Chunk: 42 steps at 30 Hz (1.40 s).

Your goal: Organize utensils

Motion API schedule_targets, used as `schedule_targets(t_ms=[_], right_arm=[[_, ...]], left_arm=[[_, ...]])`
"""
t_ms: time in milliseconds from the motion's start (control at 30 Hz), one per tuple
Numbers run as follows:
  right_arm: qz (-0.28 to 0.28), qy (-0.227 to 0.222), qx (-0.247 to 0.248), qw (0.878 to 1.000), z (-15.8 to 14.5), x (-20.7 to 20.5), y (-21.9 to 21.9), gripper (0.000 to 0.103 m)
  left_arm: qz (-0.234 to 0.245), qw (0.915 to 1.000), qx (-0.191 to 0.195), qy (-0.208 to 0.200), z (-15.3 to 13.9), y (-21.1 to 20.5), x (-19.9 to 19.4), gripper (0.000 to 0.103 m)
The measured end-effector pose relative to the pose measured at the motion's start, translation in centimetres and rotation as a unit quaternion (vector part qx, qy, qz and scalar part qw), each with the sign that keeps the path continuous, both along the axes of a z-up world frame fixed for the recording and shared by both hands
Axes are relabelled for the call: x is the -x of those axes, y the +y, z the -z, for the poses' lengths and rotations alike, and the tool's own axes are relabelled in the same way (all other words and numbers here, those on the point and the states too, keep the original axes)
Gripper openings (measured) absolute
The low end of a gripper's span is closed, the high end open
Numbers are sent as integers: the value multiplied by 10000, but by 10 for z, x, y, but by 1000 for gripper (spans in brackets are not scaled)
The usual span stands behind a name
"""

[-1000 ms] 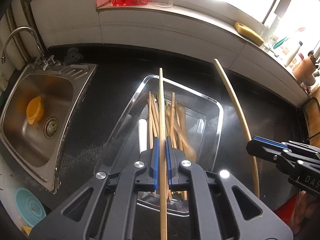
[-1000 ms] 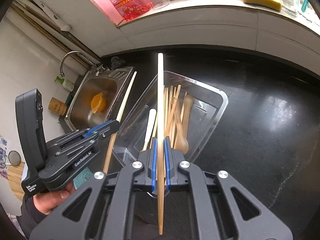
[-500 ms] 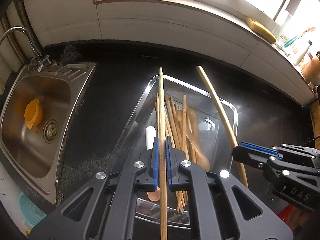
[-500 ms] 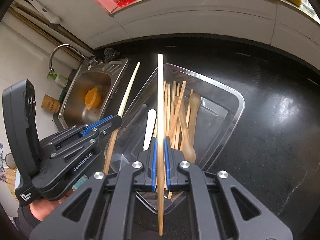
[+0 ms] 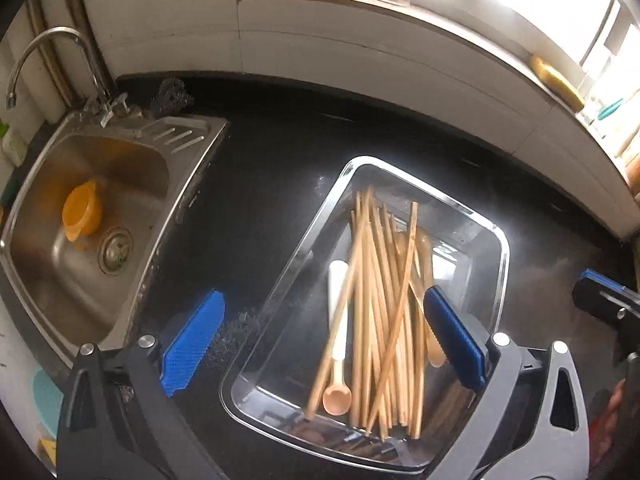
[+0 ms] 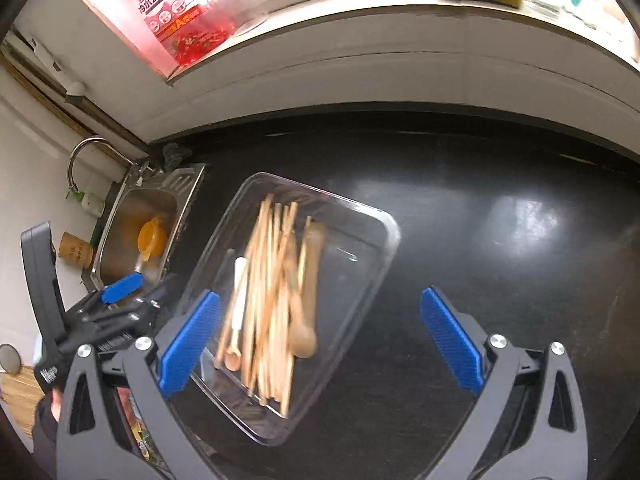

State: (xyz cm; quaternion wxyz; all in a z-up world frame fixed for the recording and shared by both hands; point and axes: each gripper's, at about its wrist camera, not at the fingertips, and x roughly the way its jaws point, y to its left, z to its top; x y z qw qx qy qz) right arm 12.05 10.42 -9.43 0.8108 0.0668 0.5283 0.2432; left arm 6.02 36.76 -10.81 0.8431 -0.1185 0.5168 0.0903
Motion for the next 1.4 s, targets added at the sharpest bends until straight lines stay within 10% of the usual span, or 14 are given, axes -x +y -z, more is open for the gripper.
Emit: schedule_targets(t_ms=[367, 667, 1100, 1400], right_arm=[[286, -332, 60, 9990, -15, 25, -54, 97], [1011, -826, 871, 9876, -38, 53, -152, 97], [1598, -475, 1094, 9799, -19, 103, -329, 97], [1525, -350, 1052, 9821, -13, 102, -359, 97]], left_arm=[[190, 9998, 5, -84, -17, -41, 14, 97], [1063, 9933, 275, -360, -42, -154, 13, 97], [1857, 9820, 245, -243, -45, -341, 27, 97], [1751, 9844, 114, -126, -41, -374, 31, 97]])
